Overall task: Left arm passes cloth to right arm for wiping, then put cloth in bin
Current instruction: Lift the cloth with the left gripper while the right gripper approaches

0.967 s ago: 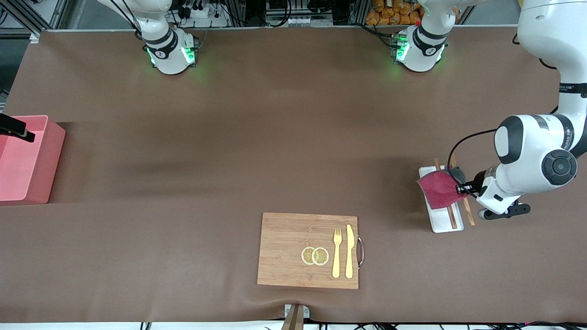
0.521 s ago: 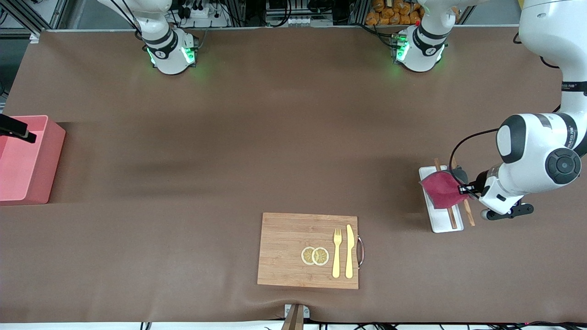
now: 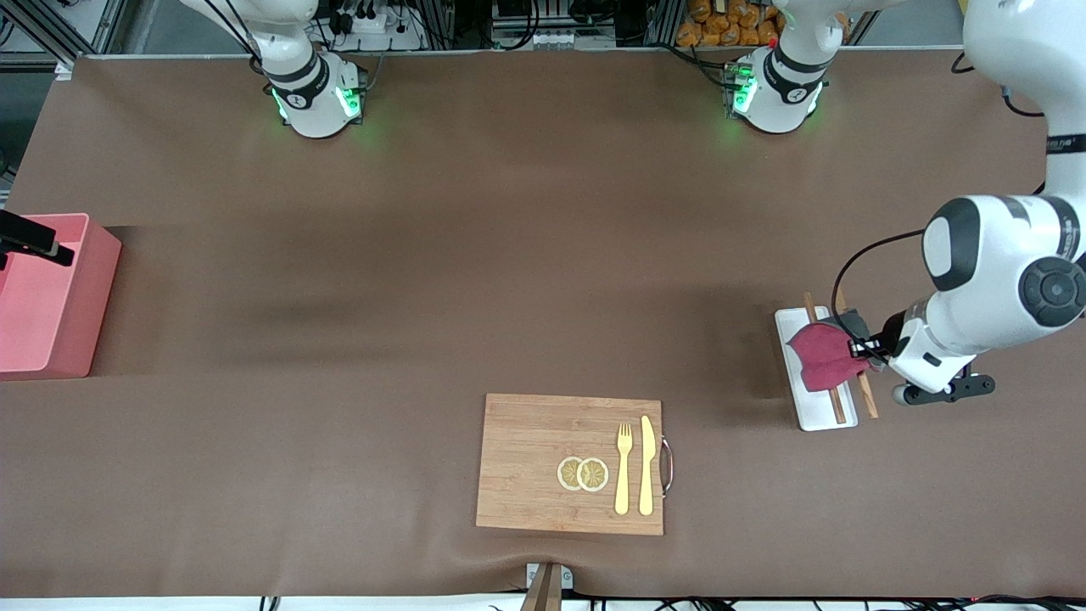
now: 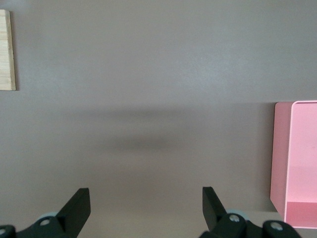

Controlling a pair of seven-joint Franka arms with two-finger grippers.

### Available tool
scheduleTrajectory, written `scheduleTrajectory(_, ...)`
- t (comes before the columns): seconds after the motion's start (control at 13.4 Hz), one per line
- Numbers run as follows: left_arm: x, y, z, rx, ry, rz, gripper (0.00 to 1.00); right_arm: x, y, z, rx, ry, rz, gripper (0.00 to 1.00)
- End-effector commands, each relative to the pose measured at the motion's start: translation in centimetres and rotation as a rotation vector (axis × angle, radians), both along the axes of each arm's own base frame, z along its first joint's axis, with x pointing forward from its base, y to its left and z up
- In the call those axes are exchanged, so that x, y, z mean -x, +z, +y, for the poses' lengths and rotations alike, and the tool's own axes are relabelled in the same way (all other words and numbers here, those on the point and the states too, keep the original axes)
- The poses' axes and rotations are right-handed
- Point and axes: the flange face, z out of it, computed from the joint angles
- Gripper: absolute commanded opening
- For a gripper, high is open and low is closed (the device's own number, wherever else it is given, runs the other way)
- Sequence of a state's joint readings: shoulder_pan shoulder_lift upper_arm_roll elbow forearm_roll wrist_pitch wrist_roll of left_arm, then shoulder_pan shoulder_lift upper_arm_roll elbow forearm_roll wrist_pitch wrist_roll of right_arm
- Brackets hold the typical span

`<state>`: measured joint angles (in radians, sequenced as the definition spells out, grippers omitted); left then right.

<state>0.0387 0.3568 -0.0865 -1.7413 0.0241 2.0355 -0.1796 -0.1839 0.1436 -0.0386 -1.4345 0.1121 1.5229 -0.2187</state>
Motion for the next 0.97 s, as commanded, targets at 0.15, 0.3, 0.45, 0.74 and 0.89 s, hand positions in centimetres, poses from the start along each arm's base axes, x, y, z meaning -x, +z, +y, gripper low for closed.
scheduleTrajectory(0.15,2.7,7.6,-4.5,-0.006,-0.050,-0.022,0.00,-1.0,-1.2,3.5,-0.022,-0.289,0.068,1.00)
scheduleTrajectory(0.3,3.6,9.7,-9.5,0.009,-0.013,-0.043,0.00,-2.1,-2.4,6.8,-0.086,-0.402,0.112,1.00)
scheduleTrajectory(0.45,4.6,10.4,-15.9,0.035,0.027,-0.048,0.00,-3.1,-4.0,9.3,-0.181,-0.578,0.198,1.00)
scheduleTrajectory(0.74,6.1,8.8,-27.6,0.118,0.166,-0.003,0.00,-4.4,-5.6,15.5,-0.266,-0.856,0.348,1.00)
scheduleTrajectory(0.89,6.7,8.7,-33.0,0.155,0.220,0.006,0.00,-5.8,-5.6,17.2,-0.357,-1.039,0.375,1.00)
